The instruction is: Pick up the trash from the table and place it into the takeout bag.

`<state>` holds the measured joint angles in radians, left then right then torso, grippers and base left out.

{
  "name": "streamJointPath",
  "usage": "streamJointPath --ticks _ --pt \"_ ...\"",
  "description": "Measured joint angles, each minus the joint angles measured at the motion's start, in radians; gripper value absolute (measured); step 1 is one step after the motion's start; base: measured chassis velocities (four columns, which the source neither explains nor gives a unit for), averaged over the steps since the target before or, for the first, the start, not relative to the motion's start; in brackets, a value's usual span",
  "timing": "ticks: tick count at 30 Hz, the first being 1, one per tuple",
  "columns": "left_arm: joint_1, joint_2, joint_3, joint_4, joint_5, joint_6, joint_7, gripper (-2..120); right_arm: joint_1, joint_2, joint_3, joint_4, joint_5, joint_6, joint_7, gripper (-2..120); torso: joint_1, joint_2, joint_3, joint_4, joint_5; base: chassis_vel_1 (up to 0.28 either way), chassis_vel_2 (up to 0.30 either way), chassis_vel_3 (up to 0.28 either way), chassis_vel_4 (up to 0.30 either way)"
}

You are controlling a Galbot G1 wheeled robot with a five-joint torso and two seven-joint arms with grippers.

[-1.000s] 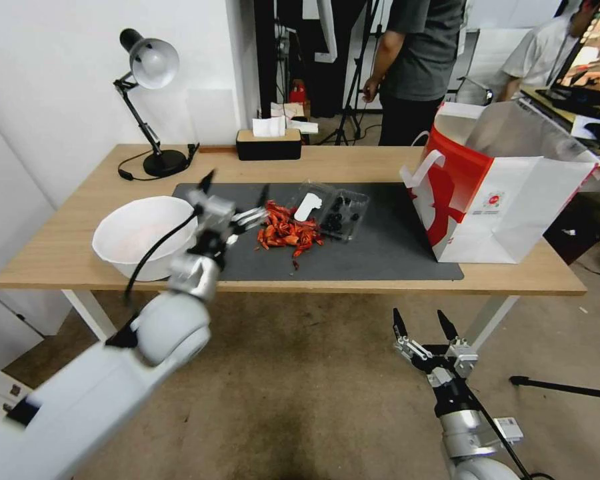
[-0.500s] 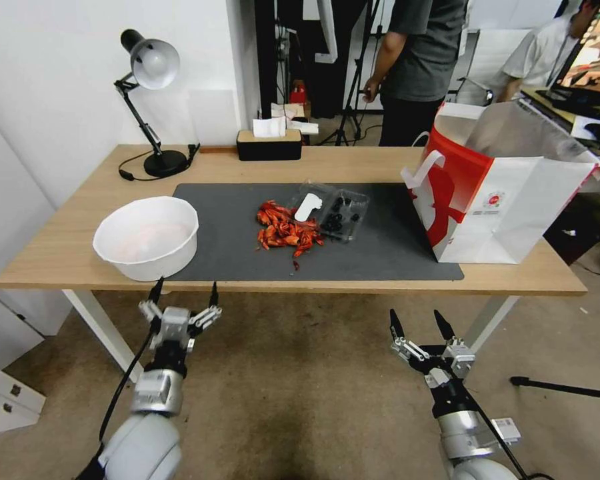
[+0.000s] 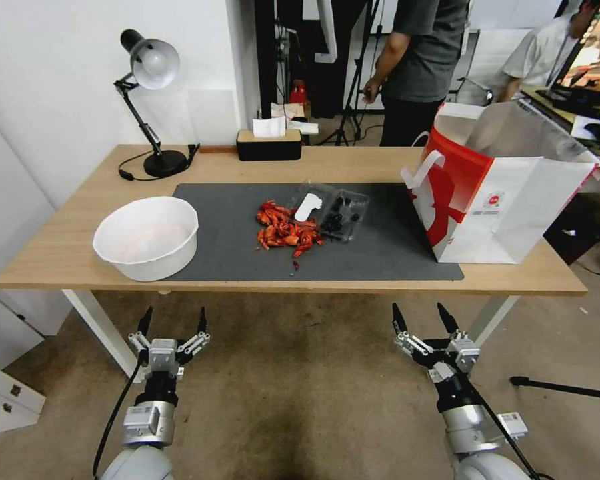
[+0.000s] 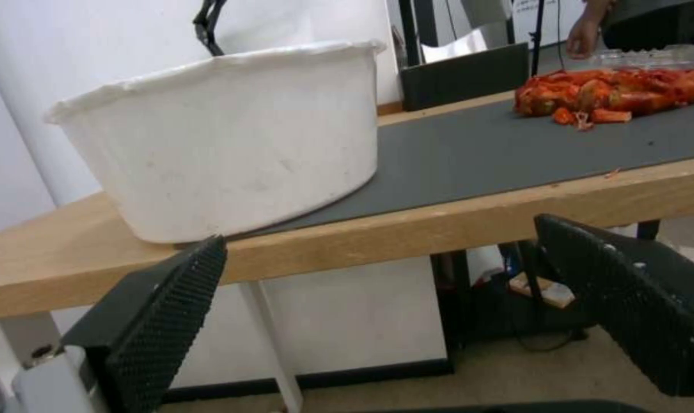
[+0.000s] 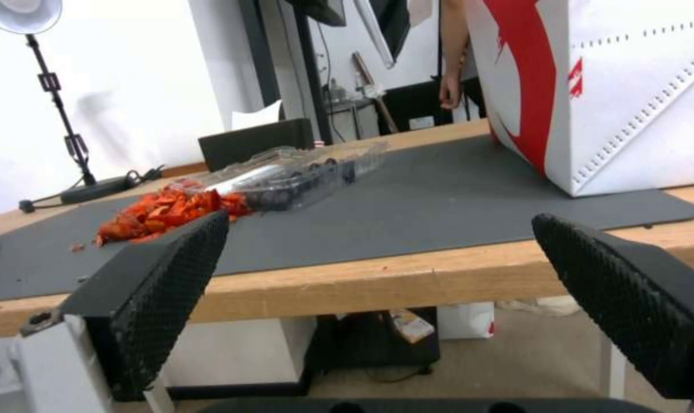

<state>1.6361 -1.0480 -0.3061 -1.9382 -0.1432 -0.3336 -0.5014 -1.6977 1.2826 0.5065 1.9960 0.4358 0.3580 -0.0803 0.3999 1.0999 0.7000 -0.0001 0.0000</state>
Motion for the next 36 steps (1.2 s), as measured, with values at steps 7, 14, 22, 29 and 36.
streamJointPath --ticks 7,14,22,29,36 --pt "0.0 -0.008 0.001 0.0 0.001 -0.008 0.014 100 0.003 0.0 0.0 0.0 -0.01 0.004 -0.006 100 0.0 0.0 0.0 0.0001 0.0 0.0 0.0 0.0 0.0" --pt "-0.001 -0.008 0.002 0.0 0.001 -0.008 0.014 100 0.003 0.0 0.0 0.0 -0.01 0.004 -0.006 100 0.0 0.0 0.0 0.0001 0.0 0.0 0.0 0.0 0.0" --pt "-0.003 -0.008 0.004 0.0 0.002 -0.006 0.014 100 0.003 0.0 0.0 0.0 -0.011 0.005 -0.006 100 0.0 0.0 0.0 0.0001 0.0 0.0 0.0 0.0 0.0" --pt "-0.003 -0.007 0.004 0.0 0.001 -0.006 0.014 100 0.003 0.0 0.0 -0.001 -0.011 0.005 -0.006 100 0.0 0.0 0.0 0.0001 0.0 0.0 0.0 0.0 0.0" --pt "-0.003 -0.007 0.004 0.0 0.001 -0.005 0.014 100 0.003 0.001 0.0 -0.001 -0.011 0.005 -0.005 100 0.0 0.0 0.0 0.0 0.0 0.0 0.0 0.0 0.0"
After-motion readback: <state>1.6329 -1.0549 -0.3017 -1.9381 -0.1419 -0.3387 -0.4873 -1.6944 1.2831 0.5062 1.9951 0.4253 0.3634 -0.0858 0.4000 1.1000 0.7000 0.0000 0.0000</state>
